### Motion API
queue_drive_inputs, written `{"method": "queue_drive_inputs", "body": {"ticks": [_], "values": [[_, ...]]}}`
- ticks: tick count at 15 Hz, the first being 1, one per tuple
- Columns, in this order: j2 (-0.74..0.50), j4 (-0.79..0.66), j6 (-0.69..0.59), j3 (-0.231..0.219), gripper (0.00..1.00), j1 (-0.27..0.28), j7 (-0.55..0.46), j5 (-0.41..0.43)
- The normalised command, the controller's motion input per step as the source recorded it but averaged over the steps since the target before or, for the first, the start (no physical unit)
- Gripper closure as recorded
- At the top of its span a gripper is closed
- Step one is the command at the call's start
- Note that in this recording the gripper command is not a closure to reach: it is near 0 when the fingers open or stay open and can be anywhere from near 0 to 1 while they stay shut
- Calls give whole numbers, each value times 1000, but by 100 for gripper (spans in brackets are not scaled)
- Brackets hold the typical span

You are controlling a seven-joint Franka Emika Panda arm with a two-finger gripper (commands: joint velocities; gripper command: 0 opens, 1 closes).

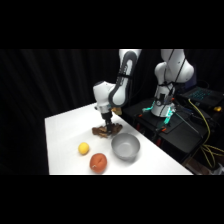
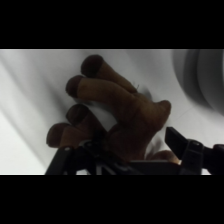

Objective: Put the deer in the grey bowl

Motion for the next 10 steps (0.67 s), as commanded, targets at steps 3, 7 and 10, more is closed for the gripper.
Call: {"method": "queue_drive_inputs", "body": {"ticks": [3, 7, 10], "values": [[-83, -90, 186, 49, 100, -58, -56, 79], [-259, -120, 21, -72, 96, 25, 47, -102], [-487, -95, -308, -135, 58, 55, 119, -202]]}}
